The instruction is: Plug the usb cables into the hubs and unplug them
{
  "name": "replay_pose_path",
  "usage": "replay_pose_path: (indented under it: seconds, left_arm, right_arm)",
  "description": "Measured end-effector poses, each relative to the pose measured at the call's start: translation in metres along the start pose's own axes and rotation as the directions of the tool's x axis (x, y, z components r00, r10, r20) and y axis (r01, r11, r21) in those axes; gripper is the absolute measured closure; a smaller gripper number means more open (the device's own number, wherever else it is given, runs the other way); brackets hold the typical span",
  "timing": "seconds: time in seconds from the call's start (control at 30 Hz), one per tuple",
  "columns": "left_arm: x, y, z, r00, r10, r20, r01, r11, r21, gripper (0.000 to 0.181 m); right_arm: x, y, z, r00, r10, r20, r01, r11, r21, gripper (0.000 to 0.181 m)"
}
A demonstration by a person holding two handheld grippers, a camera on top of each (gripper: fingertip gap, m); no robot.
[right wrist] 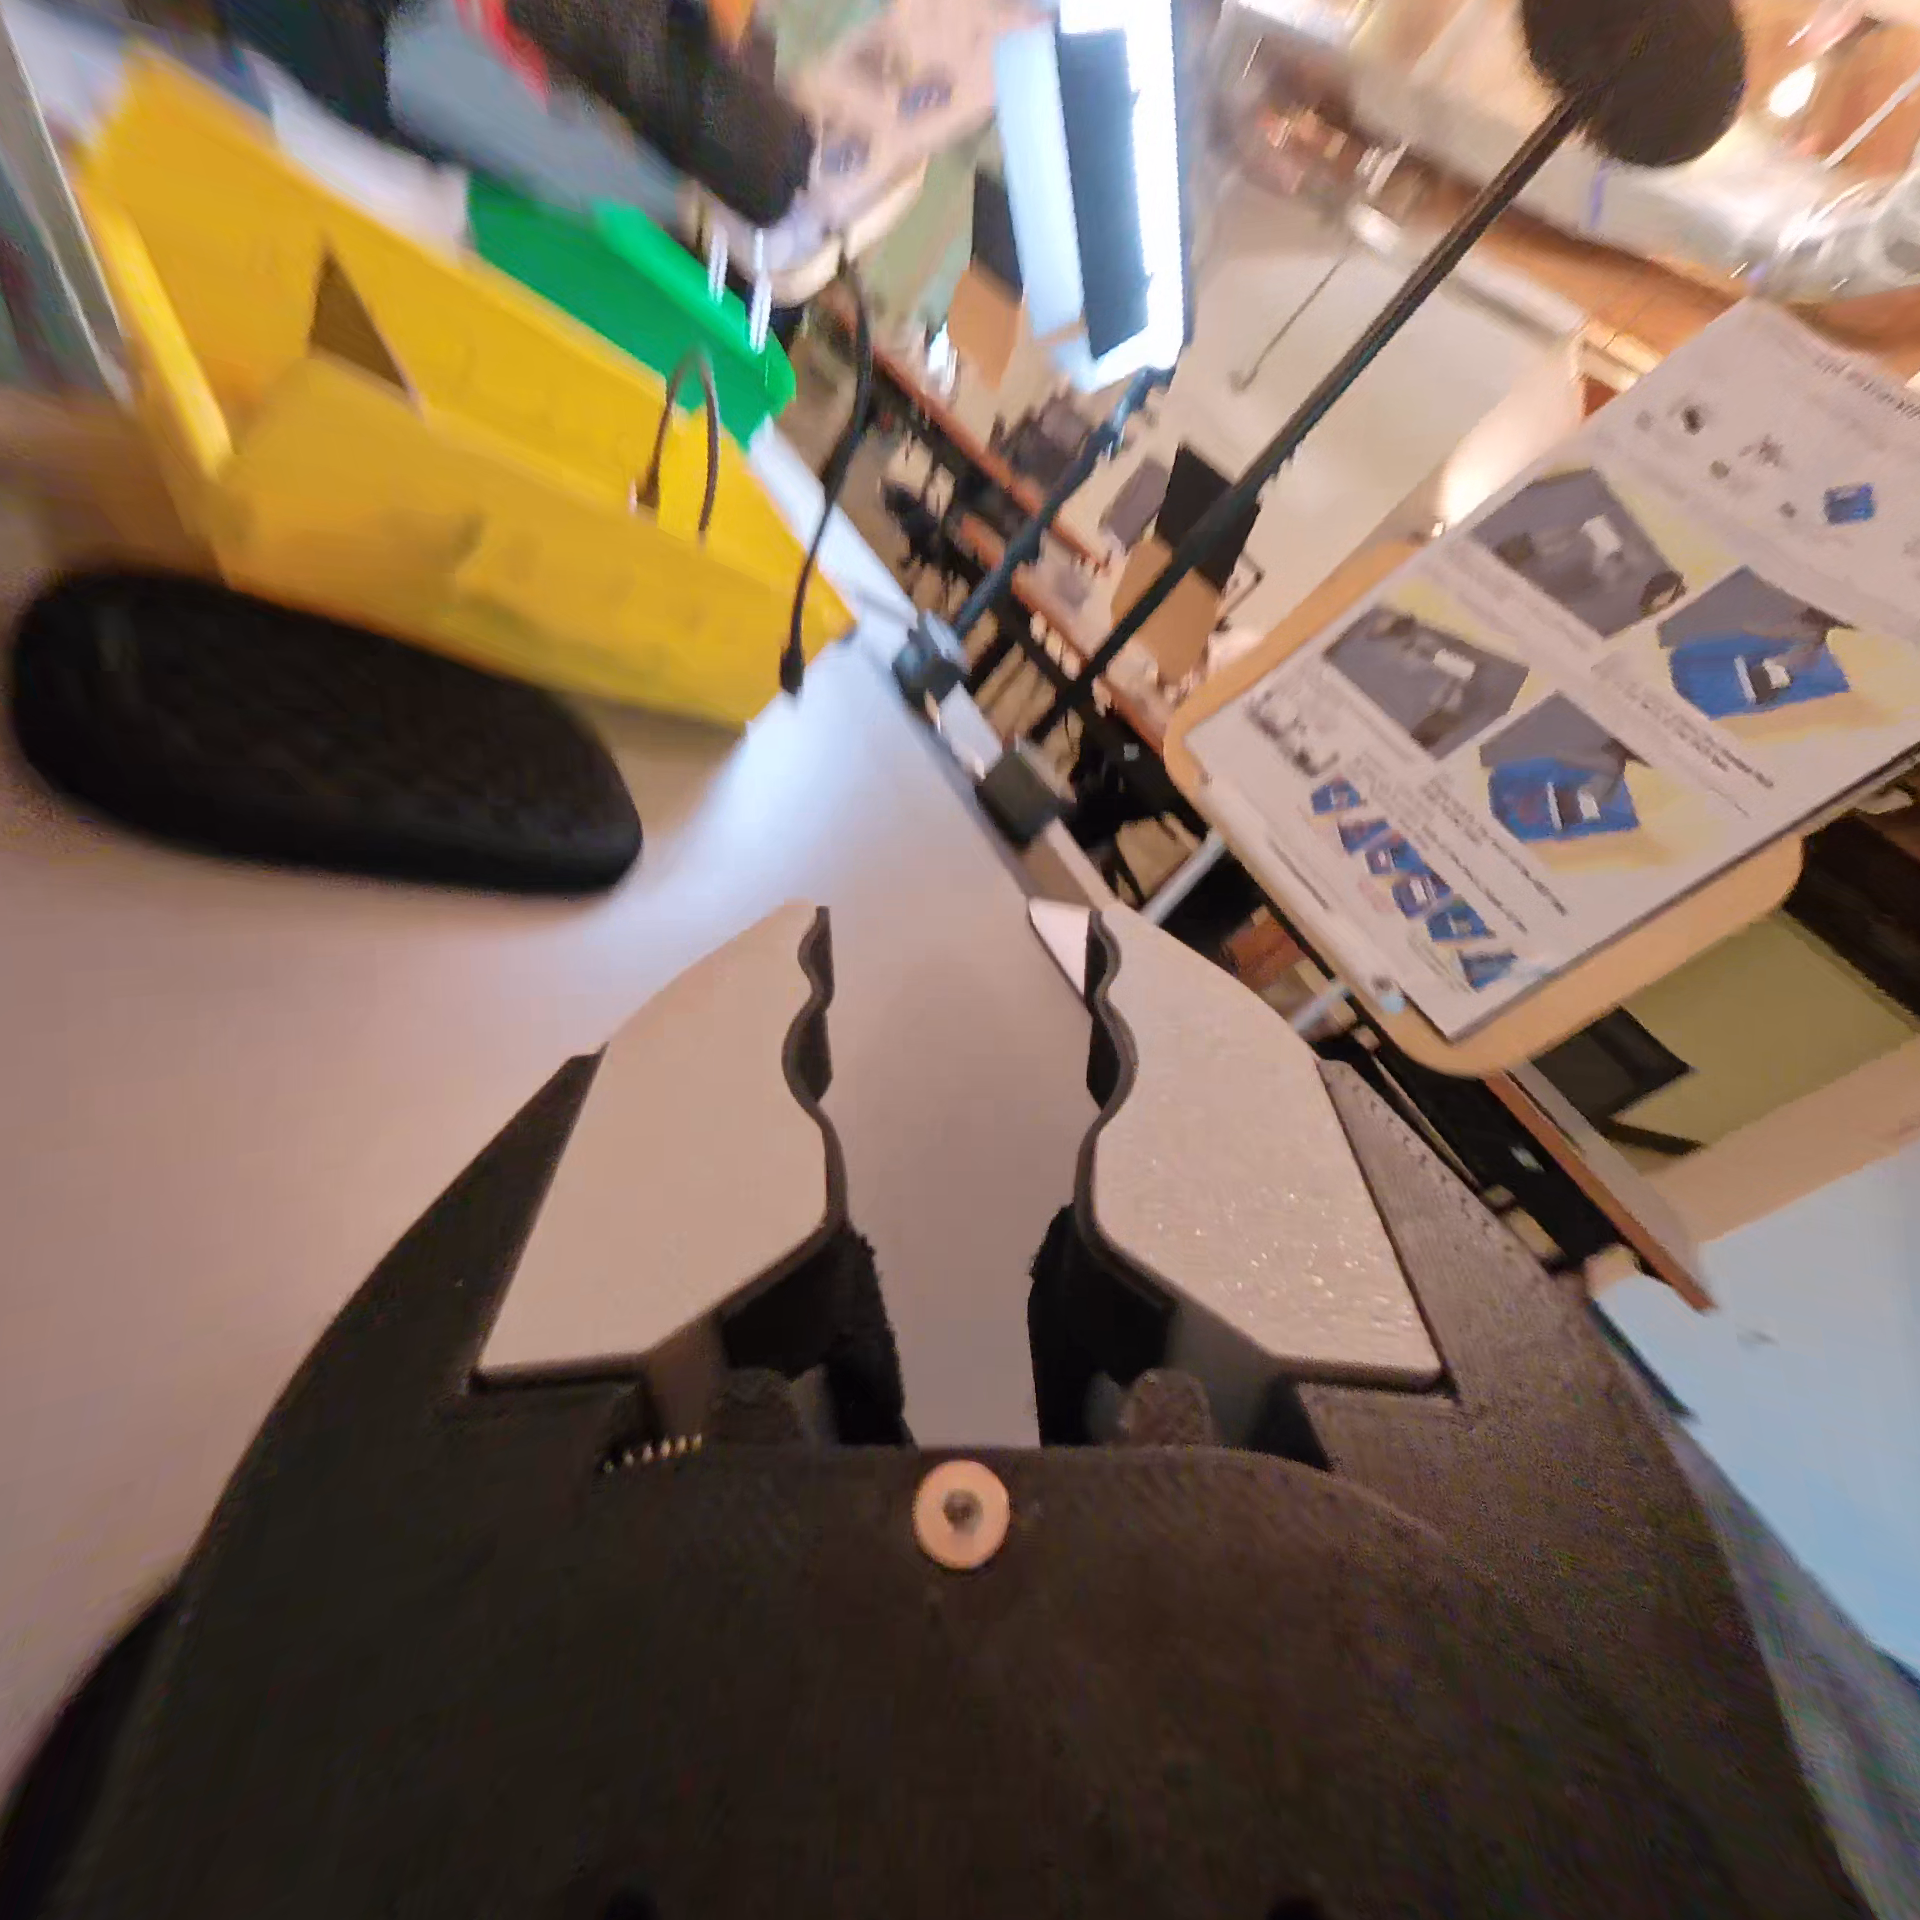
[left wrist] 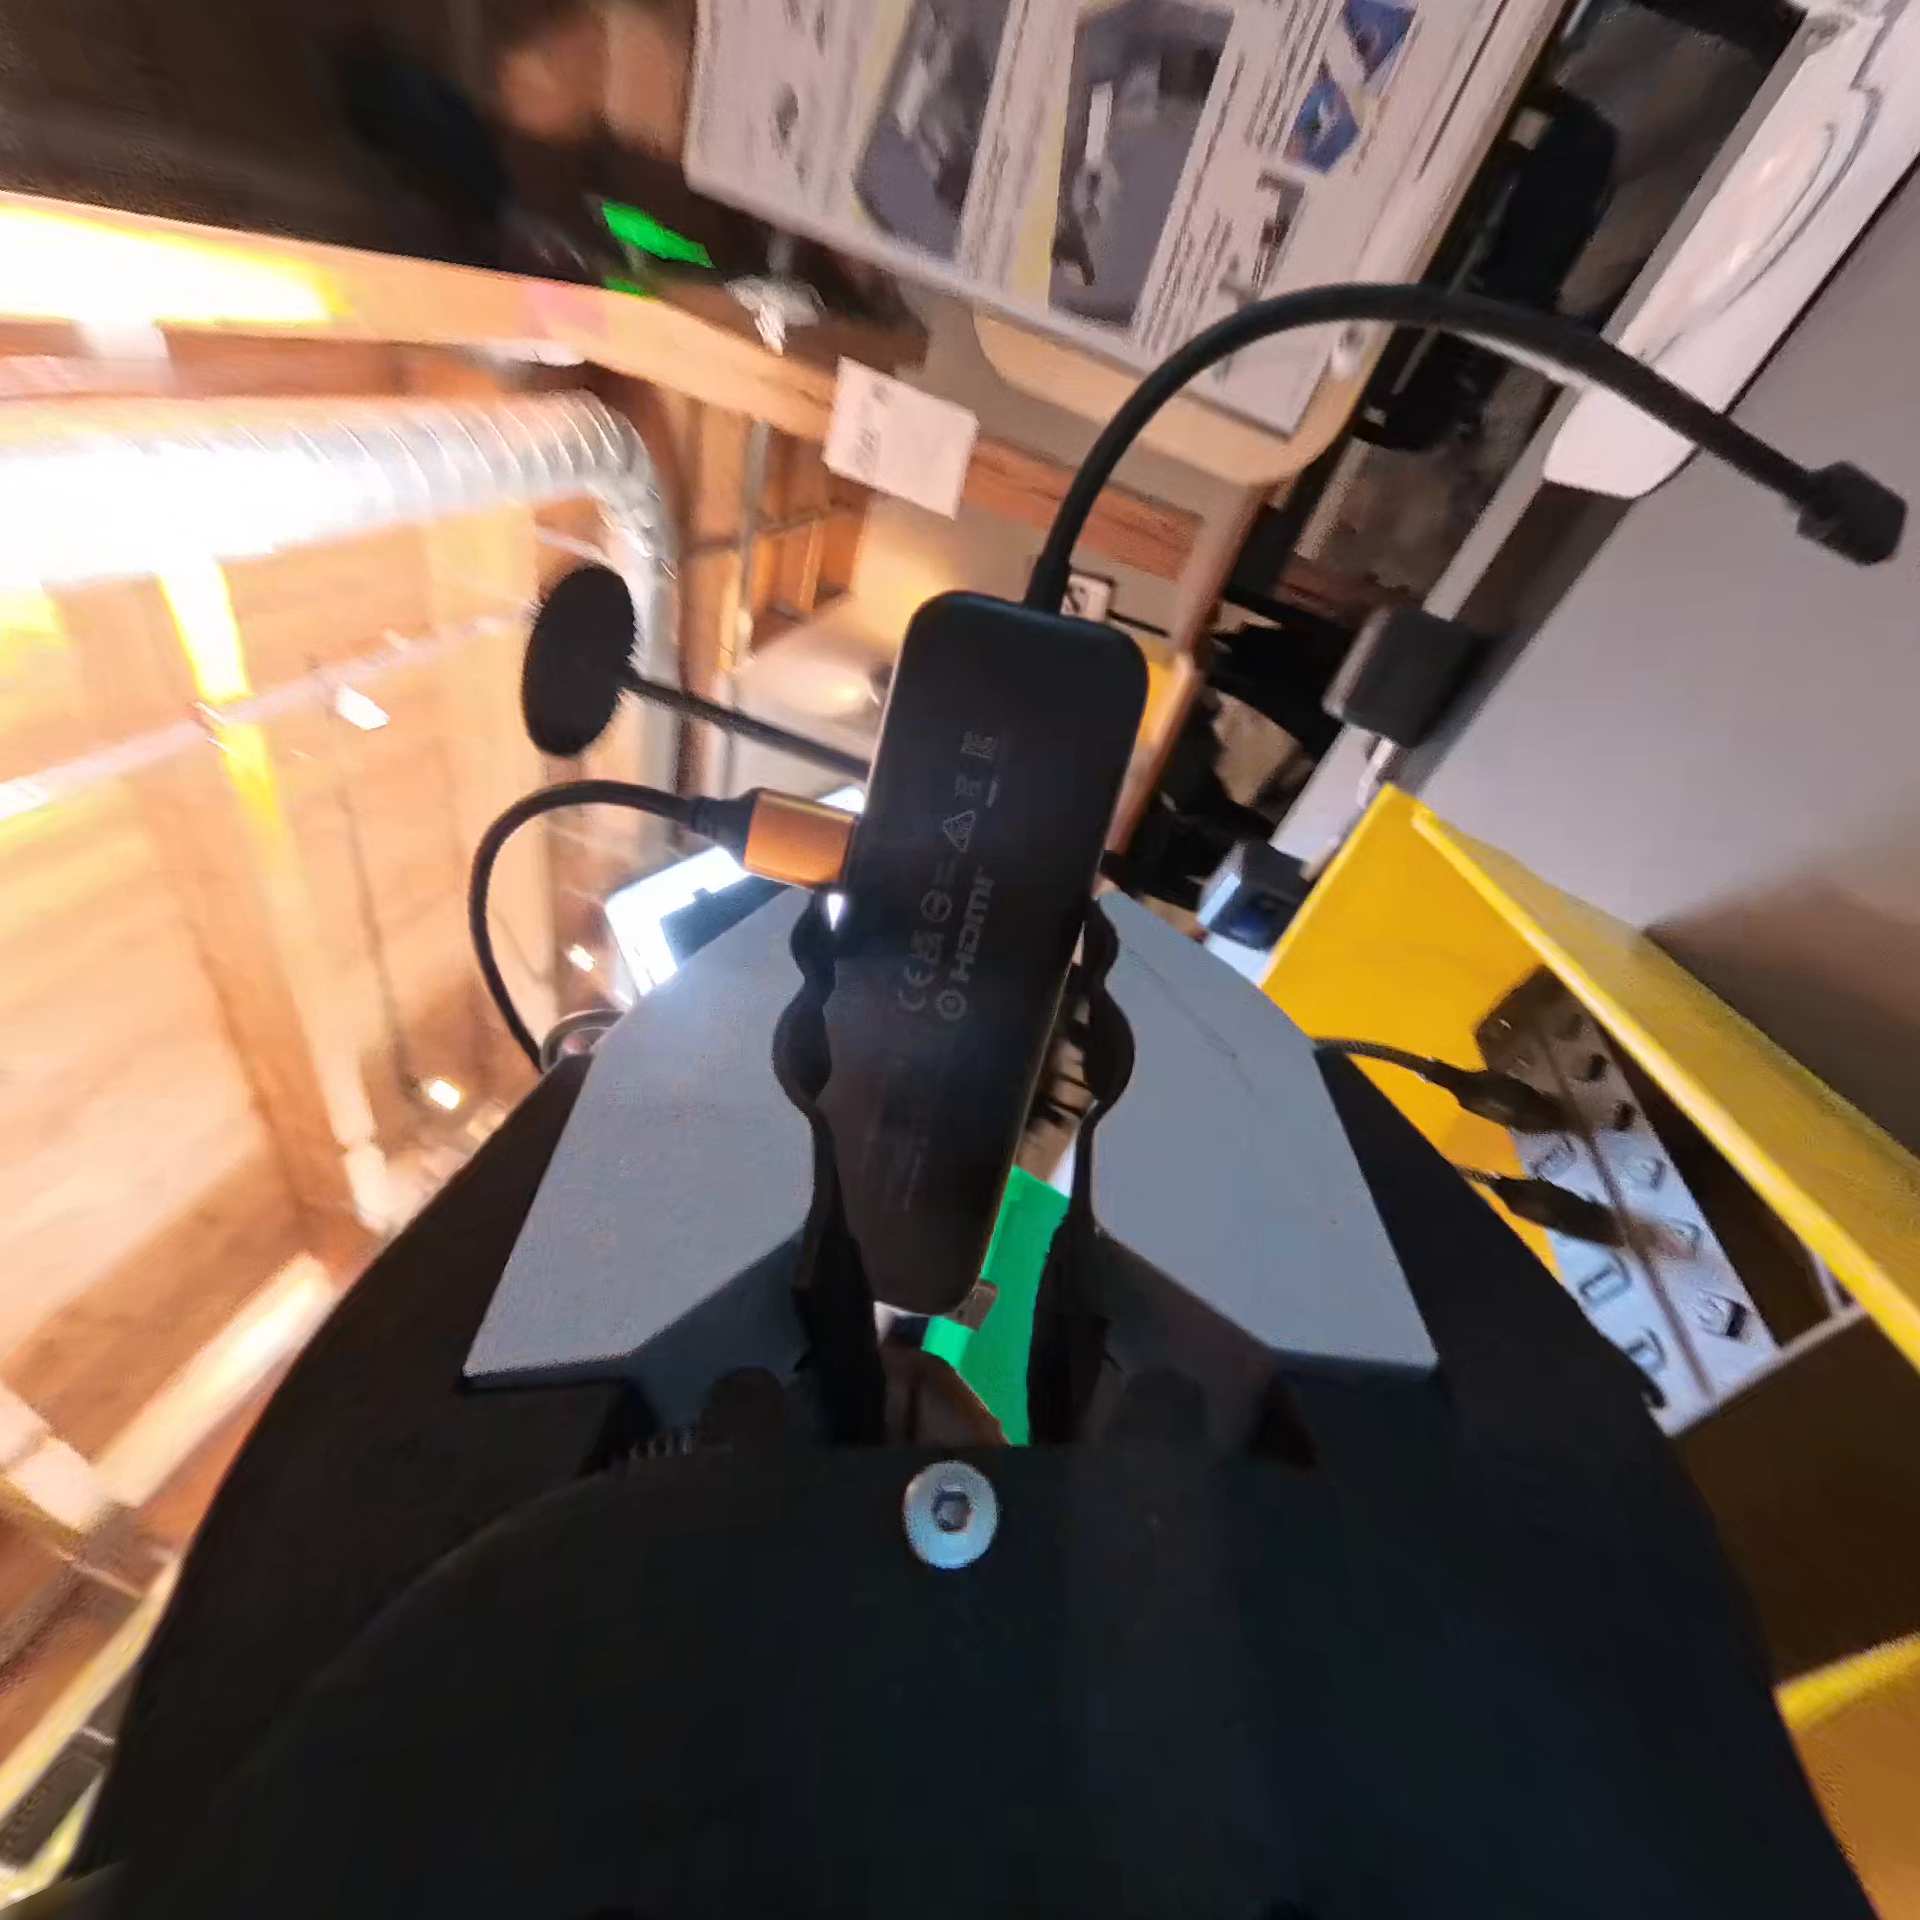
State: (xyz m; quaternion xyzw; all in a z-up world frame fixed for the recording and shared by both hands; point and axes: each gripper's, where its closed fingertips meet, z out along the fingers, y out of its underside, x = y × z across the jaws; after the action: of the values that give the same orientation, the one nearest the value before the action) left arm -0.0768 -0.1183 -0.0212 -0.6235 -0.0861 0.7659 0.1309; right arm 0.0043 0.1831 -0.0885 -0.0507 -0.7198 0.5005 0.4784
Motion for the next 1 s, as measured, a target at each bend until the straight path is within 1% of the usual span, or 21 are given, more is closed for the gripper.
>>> replay_pose_path:
  seconds: [0.07, 0.13, 0.2, 0.27, 0.33, 0.4, 0.43, 0.53, 0.6, 0.63, 0.7, 0.73, 0.8, 0.9, 0.93, 0.97, 1.0]
  left_arm:
    - [0.006, -0.023, -0.005, 0.994, 0.096, 0.06, -0.101, 0.992, 0.077, 0.135]
    - [0.02, -0.047, -0.008, 0.984, 0.155, 0.084, -0.166, 0.974, 0.152, 0.135]
    - [0.036, -0.072, -0.014, 0.977, 0.188, 0.099, -0.207, 0.949, 0.237, 0.135]
    - [0.049, -0.096, -0.022, 0.964, 0.231, 0.131, -0.262, 0.911, 0.318, 0.135]
    - [0.062, -0.116, -0.028, 0.951, 0.269, 0.152, -0.307, 0.871, 0.384, 0.135]
    - [0.072, -0.132, -0.034, 0.943, 0.288, 0.169, -0.334, 0.835, 0.437, 0.135]
    - [0.075, -0.138, -0.038, 0.936, 0.3, 0.183, -0.351, 0.814, 0.463, 0.135]
    - [0.086, -0.153, -0.049, 0.91, 0.353, 0.216, -0.413, 0.734, 0.539, 0.135]
    - [0.092, -0.159, -0.054, 0.896, 0.373, 0.241, -0.442, 0.686, 0.578, 0.134]
    - [0.094, -0.16, -0.056, 0.893, 0.382, 0.239, -0.446, 0.672, 0.592, 0.135]
    - [0.101, -0.159, -0.054, 0.892, 0.405, 0.199, -0.437, 0.664, 0.607, 0.134]
    - [0.102, -0.158, -0.053, 0.899, 0.398, 0.181, -0.419, 0.666, 0.617, 0.134]
    - [0.099, -0.16, -0.054, 0.919, 0.36, 0.161, -0.376, 0.676, 0.634, 0.134]
    - [0.083, -0.163, -0.058, 0.96, 0.229, 0.16, -0.277, 0.704, 0.654, 0.137]
    - [0.076, -0.163, -0.06, 0.978, 0.155, 0.139, -0.208, 0.719, 0.663, 0.137]
    - [0.069, -0.162, -0.061, 0.994, 0.054, 0.093, -0.103, 0.729, 0.676, 0.136]
    - [0.063, -0.16, -0.062, 0.997, -0.081, 0.011, 0.051, 0.723, 0.689, 0.137]
  right_arm:
    - [-0.003, -0.023, 0.012, 0.994, 0.11, 0.008, -0.11, 0.984, 0.139, 0.135]
    - [-0.01, -0.044, 0.022, 0.976, 0.21, 0.056, -0.217, 0.941, 0.26, 0.134]
    - [-0.016, -0.058, 0.032, 0.96, 0.267, 0.089, -0.282, 0.902, 0.328, 0.134]
    - [-0.024, -0.063, 0.046, 0.966, 0.239, 0.101, -0.259, 0.915, 0.309, 0.133]
    - [-0.031, -0.061, 0.063, 0.984, 0.145, 0.101, -0.165, 0.957, 0.24, 0.131]
    - [-0.034, -0.059, 0.077, 0.99, 0.069, 0.12, -0.09, 0.98, 0.178, 0.131]
    - [-0.034, -0.059, 0.082, 0.989, 0.061, 0.138, -0.083, 0.983, 0.162, 0.132]
    - [-0.04, -0.064, 0.092, 0.965, 0.107, 0.239, -0.149, 0.975, 0.165, 0.14]
    - [-0.049, -0.064, 0.095, 0.943, 0.128, 0.307, -0.184, 0.97, 0.161, 0.156]
    - [-0.053, -0.06, 0.096, 0.936, 0.133, 0.326, -0.187, 0.972, 0.141, 0.165]
    - [-0.056, -0.054, 0.098, 0.925, 0.183, 0.333, -0.238, 0.963, 0.13, 0.167]
    - [-0.055, -0.054, 0.098, 0.908, 0.238, 0.343, -0.302, 0.943, 0.143, 0.169]
    - [-0.05, -0.059, 0.094, 0.861, 0.346, 0.372, -0.442, 0.873, 0.209, 0.17]
    - [-0.029, -0.061, 0.082, 0.772, 0.495, 0.398, -0.623, 0.714, 0.32, 0.17]
    - [-0.021, -0.059, 0.078, 0.734, 0.543, 0.409, -0.675, 0.654, 0.343, 0.17]
    - [-0.014, -0.058, 0.074, 0.688, 0.586, 0.428, -0.724, 0.584, 0.366, 0.17]
    - [-0.007, -0.058, 0.069, 0.637, 0.621, 0.456, -0.77, 0.504, 0.39, 0.17]
